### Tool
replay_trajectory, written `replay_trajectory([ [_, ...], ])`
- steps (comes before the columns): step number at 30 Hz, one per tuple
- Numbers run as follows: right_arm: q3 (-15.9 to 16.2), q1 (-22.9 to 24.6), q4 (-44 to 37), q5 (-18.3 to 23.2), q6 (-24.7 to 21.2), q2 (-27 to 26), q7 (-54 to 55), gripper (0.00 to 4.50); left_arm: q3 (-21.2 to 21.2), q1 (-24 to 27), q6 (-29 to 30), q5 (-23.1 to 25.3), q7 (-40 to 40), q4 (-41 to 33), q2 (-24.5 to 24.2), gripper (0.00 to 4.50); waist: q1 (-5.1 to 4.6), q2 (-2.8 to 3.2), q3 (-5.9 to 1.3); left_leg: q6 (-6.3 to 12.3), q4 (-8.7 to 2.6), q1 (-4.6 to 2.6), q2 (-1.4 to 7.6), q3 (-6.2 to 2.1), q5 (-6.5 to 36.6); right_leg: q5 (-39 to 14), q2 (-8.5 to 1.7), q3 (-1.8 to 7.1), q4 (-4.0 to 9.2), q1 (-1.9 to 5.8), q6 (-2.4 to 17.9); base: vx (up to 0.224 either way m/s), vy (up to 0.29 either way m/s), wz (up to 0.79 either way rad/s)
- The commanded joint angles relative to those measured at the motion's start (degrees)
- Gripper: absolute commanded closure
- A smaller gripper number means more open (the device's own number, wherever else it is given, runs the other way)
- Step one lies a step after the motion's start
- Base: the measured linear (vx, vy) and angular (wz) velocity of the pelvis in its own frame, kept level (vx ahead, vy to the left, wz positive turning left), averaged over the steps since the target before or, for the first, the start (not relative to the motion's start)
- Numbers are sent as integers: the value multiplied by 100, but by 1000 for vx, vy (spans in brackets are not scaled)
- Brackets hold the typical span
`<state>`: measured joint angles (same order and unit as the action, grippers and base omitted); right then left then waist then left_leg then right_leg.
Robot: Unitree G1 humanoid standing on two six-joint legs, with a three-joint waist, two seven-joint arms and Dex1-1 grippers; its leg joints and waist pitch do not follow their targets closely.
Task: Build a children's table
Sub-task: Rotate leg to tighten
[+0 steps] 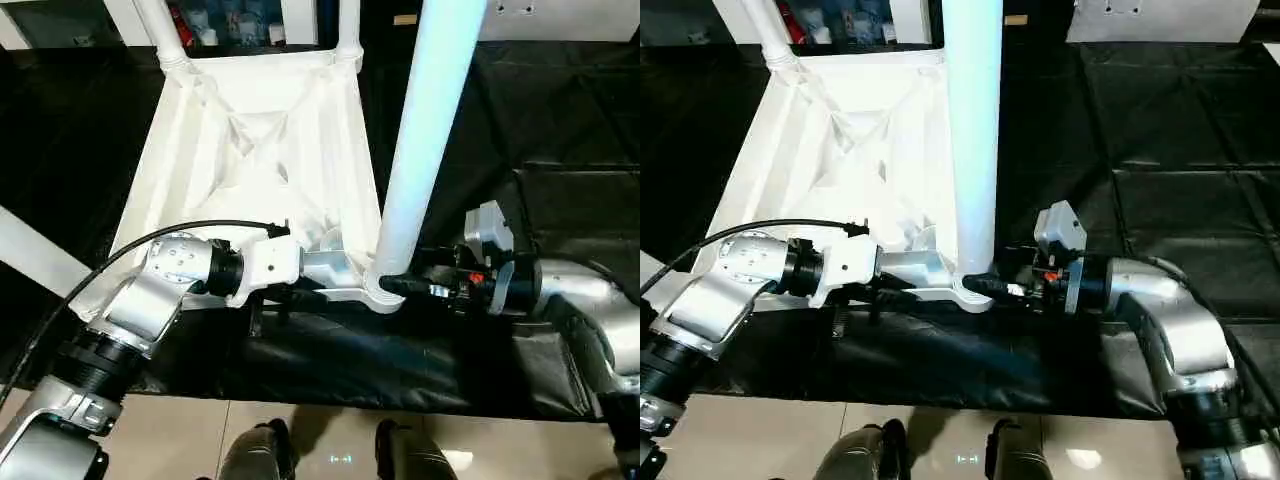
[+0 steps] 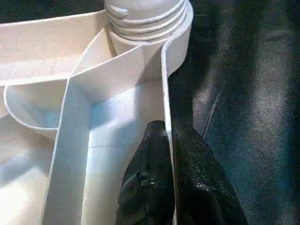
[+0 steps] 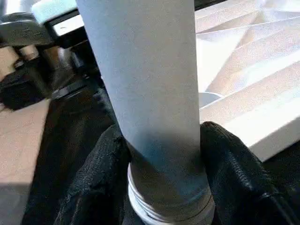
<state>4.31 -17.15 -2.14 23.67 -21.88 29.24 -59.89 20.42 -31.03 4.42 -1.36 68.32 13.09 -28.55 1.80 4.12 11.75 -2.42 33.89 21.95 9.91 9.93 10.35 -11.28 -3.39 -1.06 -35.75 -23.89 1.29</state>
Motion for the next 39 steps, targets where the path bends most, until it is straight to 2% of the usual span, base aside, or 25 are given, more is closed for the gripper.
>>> replay_trajectory([
  [1,268,104,-156,-103,-165,-187,326,252,176,54,292,265,-370,49,142,450,-27,-115,-510,562,-359,-70,254,-66,468,-873,-423,229,436,327,1644,0,0,0],
  [3,248,159,-200,-247,-287,-402,819,253,105,27,514,237,-598,13,301,450,-40,-125,-463,346,-395,-93,238,-69,837,-1714,-425,237,523,296,1408,0,0,0],
  [6,54,245,-306,-513,-648,-1535,2628,253,-6,-108,1208,296,-1511,-71,1003,450,-84,-130,-432,128,-437,-88,217,-97,1112,-2440,-427,238,574,268,1145,0,0,0],
  [7,54,245,-306,-513,-648,-1535,2628,253,-6,-108,1208,296,-1511,-71,1003,450,-122,-111,-427,-4,-463,-76,208,-120,1234,-2723,-421,217,589,242,1017,0,0,0],
  [8,4,183,-224,-624,-670,-1931,3158,253,-19,-173,1397,331,-1806,-46,1264,450,-173,-137,-454,-56,-470,-73,191,-143,1326,-2876,-431,211,602,264,887,0,0,0],
  [10,-104,-23,55,-810,-565,-2600,4046,253,-74,-303,1655,409,-2395,83,1763,450,-241,-92,-463,-81,-483,-75,201,-143,1343,-2723,-420,210,612,228,877,0,0,0],
  [11,-142,-97,149,-853,-516,-2804,4316,253,-95,-346,1736,429,-2579,130,1927,450,-276,-101,-468,-88,-485,-84,195,-152,1419,-2635,-410,202,627,217,880,0,0,0],
  [13,-107,-202,263,-993,-442,-3001,4617,253,-112,-422,1795,493,-2826,229,2139,450,-296,-118,-471,-26,-461,-100,178,-118,1382,-2419,-400,234,649,186,909,0,0,0],
  [15,-67,-213,264,-1041,-389,-3056,4650,253,-86,-472,1777,575,-2904,297,2207,450,-287,-115,-474,43,-467,-74,173,-118,1352,-2306,-402,244,645,219,903,0,0,0],
  [16,-122,-132,185,-1088,-328,-3021,4639,197,-52,-467,1716,662,-2847,318,2134,450,-276,-94,-500,67,-465,-94,193,-109,1346,-2127,-400,250,636,214,931,0,0,0],
  [17,-236,-34,108,-1026,-319,-2943,4553,183,-24,-442,1647,713,-2731,324,2006,450,-273,-98,-509,101,-463,-77,192,-107,1314,-1910,-396,257,620,231,961,0,0,0],
  [21,-440,199,-68,-1006,-234,-2664,4336,147,8,-354,1499,790,-2482,295,1710,450,-251,-97,-580,265,-435,-58,191,-95,1068,-1425,-404,257,581,279,1096,0,0,0],
  [24,-704,440,-259,-835,58,-2050,3640,130,41,-258,1198,796,-2050,300,1298,450,-229,-110,-614,368,-406,-20,182,-84,891,-1228,-397,254,562,323,1160,0,0,0],
  [25,-752,477,-293,-779,104,-1905,3459,130,52,-239,1100,791,-1939,312,1211,450,-221,-150,-652,405,-395,-21,182,-82,832,-1154,-402,255,567,352,1169,0,0,0],
  [26,-809,521,-336,-698,156,-1718,3233,104,69,-217,961,783,-1797,337,1104,450,-215,-141,-649,467,-384,16,171,-80,688,-958,-403,251,538,375,1226,0,0,0],
  [27,-844,548,-381,-557,197,-1363,2722,104,97,-176,723,712,-1488,358,940,450,-213,-150,-677,537,-362,13,165,-71,595,-763,-386,240,522,386,1281,0,0,0],
  [28,-847,551,-397,-503,205,-1179,2469,96,120,-150,583,663,-1302,354,854,450,-202,-145,-668,565,-366,10,173,-79,592,-722,-391,237,513,394,1309,0,0,0],
  [29,-799,519,-413,-396,201,-708,1770,89,249,-84,215,543,-741,340,588,450,-201,-169,-672,625,-361,18,165,-75,575,-657,-384,232,505,408,1346,0,0,0],
  [31,-756,491,-411,-322,231,-498,1406,89,329,-78,-8,517,-488,393,459,450,-197,-138,-658,684,-360,-10,191,-63,601,-691,-387,231,508,369,1395,0,0,0],
  [32,-722,448,-381,-292,281,-361,1178,89,367,-72,-131,461,-282,403,386,450,-181,-161,-663,697,-357,-25,199,-54,626,-760,-388,227,512,364,1417,0,0,0],
  [33,-699,409,-355,-253,301,-260,987,89,388,-69,-206,411,-128,401,338,450,-163,-142,-661,698,-366,-42,219,-60,618,-795,-390,221,499,349,1456,0,0,0],
  [35,-648,298,-284,-43,238,-36,400,89,417,-99,-287,320,153,401,257,450,-136,-167,-662,716,-362,-57,235,-51,609,-763,-388,222,489,341,1511,0,0,0],
  [37,-611,262,-262,81,170,66,148,89,437,-120,-340,300,249,418,216,450,-113,-143,-665,744,-365,-59,251,-57,562,-695,-395,217,468,331,1579,0,0,0],
  [38,-558,228,-245,185,118,160,-102,89,466,-149,-413,294,344,448,177,450,-105,-151,-672,768,-362,-65,254,-64,571,-660,-397,211,459,333,1620,0,0,0],
  [39,-329,135,-165,317,38,411,-714,105,549,-234,-632,312,578,564,71,450,-97,-174,-665,807,-358,-64,257,-58,573,-620,-397,211,459,329,1648,0,0,0],
])
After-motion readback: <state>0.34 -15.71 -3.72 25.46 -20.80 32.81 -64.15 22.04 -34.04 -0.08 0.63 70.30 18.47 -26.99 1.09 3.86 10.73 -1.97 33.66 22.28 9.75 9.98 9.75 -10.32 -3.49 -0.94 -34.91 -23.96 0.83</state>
